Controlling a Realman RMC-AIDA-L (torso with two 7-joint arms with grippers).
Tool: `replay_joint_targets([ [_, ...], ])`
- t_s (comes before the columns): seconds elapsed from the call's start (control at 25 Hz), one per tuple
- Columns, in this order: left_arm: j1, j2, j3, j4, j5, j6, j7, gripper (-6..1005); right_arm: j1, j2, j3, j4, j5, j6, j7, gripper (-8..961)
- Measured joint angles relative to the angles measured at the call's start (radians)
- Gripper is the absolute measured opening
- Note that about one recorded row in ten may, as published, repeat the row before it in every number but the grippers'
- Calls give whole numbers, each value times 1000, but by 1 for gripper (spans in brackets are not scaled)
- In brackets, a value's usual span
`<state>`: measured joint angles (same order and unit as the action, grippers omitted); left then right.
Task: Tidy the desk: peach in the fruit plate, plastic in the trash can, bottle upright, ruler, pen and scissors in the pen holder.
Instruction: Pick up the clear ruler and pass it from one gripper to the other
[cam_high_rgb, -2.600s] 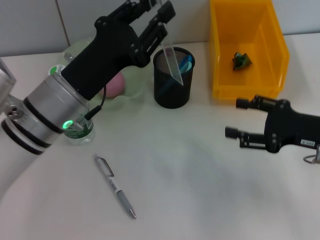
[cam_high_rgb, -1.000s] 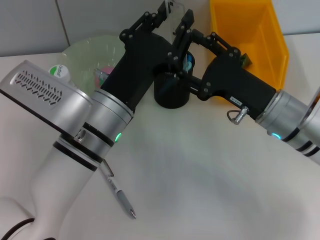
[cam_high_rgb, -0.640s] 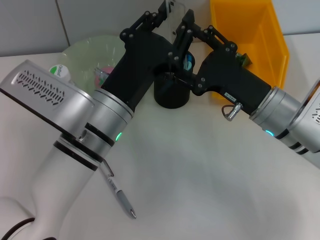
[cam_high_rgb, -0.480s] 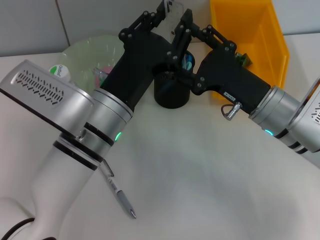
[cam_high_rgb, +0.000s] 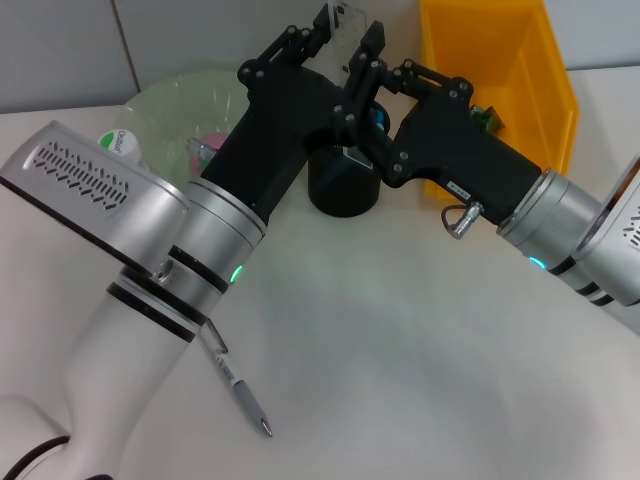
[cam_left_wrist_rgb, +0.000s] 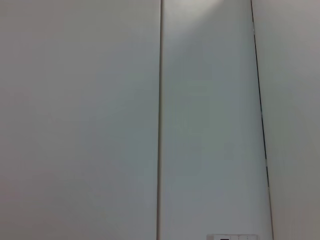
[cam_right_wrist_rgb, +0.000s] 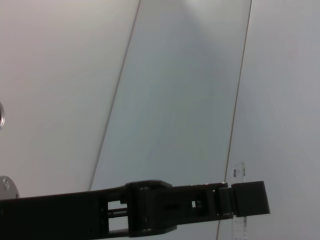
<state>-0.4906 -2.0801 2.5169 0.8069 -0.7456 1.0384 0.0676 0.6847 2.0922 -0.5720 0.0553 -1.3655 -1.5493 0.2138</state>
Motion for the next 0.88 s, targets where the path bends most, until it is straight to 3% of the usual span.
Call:
replay_joint_targets([
  [0.24, -3, 0, 0, -3, 0, 0, 0, 483, 4, 0, 0, 0, -1, 2, 0, 259],
  [0.88, -6, 0, 4, -5, 0, 0, 0, 497, 14, 0, 12, 11, -1, 7, -10, 181],
])
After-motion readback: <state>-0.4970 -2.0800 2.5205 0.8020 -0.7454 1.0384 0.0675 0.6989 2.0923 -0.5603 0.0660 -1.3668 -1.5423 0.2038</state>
